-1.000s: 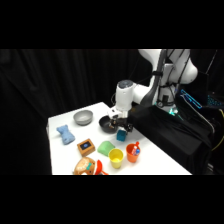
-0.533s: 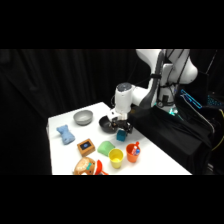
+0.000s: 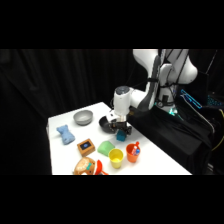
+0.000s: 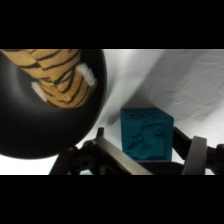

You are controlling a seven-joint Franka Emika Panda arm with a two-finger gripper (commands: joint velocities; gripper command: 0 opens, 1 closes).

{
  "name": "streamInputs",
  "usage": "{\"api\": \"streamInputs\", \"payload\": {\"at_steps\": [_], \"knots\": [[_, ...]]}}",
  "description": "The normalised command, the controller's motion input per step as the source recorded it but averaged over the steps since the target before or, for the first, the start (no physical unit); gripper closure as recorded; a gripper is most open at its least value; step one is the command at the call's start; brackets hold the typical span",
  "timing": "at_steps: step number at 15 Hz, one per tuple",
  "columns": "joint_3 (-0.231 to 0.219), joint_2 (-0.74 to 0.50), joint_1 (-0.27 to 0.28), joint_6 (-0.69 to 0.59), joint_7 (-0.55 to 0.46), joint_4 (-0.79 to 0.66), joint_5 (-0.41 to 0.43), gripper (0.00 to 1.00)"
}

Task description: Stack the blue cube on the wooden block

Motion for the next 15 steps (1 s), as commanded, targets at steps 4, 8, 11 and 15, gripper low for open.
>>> {"api": "streamInputs", "payload": {"at_steps": [4,8,11,15], "knots": [[0.062,0.10,-0.081,0.15,-0.13,0.06,0.033,0.34],[0.049,0.00,-0.045,0.11,-0.09,0.02,0.017,0.68],[0.018,-0.14,0.030,0.03,-0.02,-0.04,-0.020,0.75],[0.002,-0.24,0.080,-0.08,0.04,-0.08,-0.047,0.77]]}}
